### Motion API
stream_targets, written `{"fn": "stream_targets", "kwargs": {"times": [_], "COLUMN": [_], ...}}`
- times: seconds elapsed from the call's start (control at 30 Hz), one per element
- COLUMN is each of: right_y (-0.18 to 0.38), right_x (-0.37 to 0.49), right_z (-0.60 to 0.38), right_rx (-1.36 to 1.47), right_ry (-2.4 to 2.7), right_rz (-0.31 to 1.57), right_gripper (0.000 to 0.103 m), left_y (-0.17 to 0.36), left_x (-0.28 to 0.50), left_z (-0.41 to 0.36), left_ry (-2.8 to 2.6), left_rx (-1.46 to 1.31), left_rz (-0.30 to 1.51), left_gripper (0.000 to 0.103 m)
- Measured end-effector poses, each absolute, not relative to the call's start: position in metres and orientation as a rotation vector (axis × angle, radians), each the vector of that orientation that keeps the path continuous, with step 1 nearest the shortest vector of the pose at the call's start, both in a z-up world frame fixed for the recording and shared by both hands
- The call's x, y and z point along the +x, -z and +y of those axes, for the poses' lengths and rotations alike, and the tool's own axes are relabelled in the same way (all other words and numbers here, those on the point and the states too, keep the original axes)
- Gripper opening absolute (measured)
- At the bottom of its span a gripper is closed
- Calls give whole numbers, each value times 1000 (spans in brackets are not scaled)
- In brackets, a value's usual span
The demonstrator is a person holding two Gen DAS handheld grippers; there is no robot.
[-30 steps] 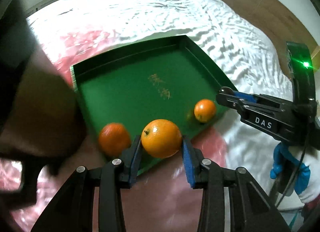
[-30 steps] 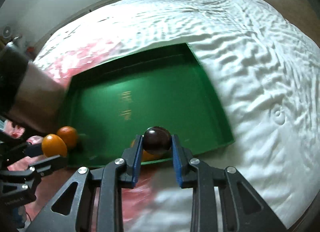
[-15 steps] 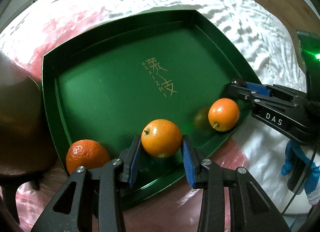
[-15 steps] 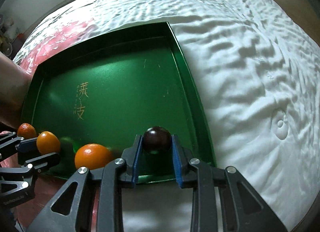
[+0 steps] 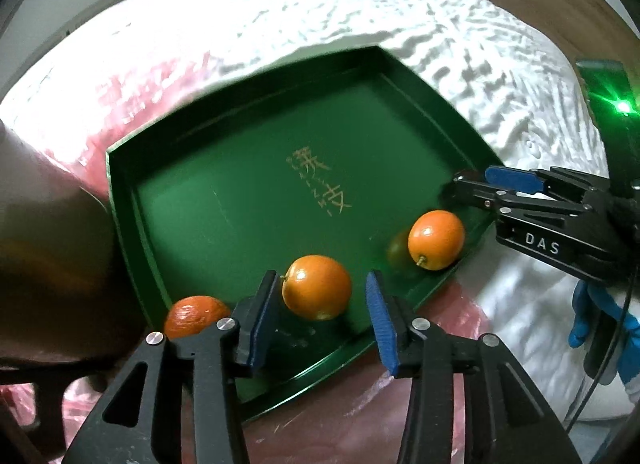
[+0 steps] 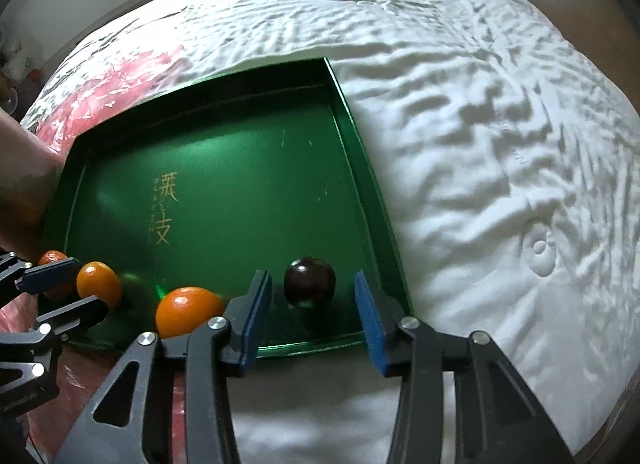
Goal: Organize fruits
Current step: 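Carry the orange and plum to the green tray and open both grippers, then move both grippers back from the tray toward the remaining fruit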
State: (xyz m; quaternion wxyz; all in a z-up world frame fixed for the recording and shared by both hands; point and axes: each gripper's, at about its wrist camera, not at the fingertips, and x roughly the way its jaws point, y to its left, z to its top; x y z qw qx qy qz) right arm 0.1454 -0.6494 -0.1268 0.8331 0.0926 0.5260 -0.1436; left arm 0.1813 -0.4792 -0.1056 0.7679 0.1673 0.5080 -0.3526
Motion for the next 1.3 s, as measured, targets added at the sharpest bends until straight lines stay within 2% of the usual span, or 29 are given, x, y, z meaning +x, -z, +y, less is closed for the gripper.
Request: {"fn": "stream_targets", "kwargs": {"times": [0.27,0.4,0.67,1.3], "right_y": [98,91,81,81], "right_x": [128,117,95,87], "right_z": [-629,-611,-564,-373], "right_rx": [181,180,175,165], "right_ry": [313,310,262,-56], "right_rz": [1053,1041,1039,1097], "right_gripper": [71,83,83,83], "left_y": [81,74,69,57], "left_x": [157,140,105,122], "left_z": [-461,-443,-395,-178], "left_ry": [817,830,855,558], "left_rx": [366,370,383,249], "left_rz": [1025,1010,1021,1044], "left_gripper": [46,52,52,52]}}
